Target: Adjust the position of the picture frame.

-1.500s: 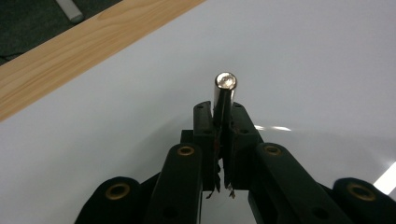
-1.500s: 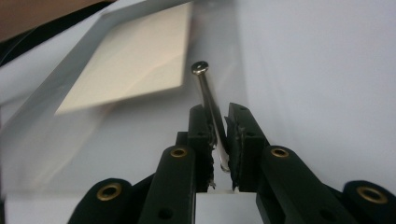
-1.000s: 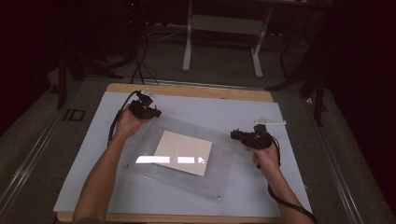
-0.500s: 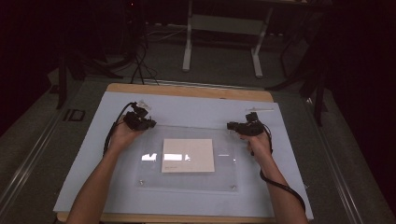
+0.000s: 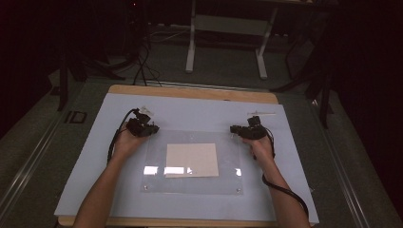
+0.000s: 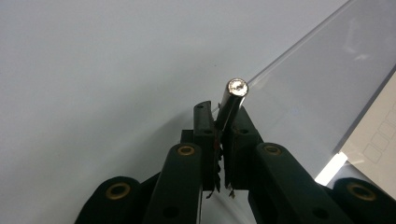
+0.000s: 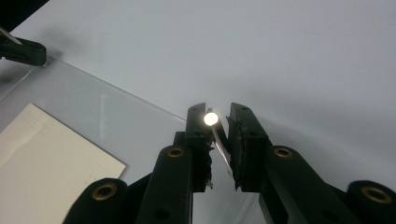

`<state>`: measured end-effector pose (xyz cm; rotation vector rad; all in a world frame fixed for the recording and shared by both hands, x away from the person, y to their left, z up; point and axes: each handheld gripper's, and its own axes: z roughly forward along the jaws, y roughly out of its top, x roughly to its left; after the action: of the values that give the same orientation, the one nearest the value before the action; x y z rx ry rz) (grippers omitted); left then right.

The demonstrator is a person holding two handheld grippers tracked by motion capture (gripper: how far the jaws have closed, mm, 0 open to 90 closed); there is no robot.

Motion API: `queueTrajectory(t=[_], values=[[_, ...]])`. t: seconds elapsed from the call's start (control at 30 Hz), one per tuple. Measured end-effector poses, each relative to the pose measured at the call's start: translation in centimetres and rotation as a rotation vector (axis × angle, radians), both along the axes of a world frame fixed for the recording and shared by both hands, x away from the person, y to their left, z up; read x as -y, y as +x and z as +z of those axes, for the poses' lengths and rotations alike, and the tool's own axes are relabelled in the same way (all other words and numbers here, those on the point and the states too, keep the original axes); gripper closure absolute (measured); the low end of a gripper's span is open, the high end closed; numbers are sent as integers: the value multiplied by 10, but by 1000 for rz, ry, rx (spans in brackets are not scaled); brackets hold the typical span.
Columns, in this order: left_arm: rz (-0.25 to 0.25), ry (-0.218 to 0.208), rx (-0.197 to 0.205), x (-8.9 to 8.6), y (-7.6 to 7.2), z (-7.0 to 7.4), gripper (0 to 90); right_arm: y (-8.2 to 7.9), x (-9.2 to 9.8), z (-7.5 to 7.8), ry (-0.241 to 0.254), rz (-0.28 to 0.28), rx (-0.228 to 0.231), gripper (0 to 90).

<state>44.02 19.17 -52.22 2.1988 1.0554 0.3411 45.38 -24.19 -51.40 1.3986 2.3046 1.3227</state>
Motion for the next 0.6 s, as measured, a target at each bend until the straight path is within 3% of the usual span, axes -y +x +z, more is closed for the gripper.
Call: queueTrajectory(t=[0.2, 0.4, 0.6], values=[[15, -17, 8, 0, -2, -2, 844, -3, -2, 0, -33, 5, 36, 799], [22, -25, 17, -1, -3, -3, 838, -3, -2, -1, -30, 4, 42, 800], [63, -75, 45, -4, -9, -1, 769, -5, -4, -1, -58, 12, 73, 803]])
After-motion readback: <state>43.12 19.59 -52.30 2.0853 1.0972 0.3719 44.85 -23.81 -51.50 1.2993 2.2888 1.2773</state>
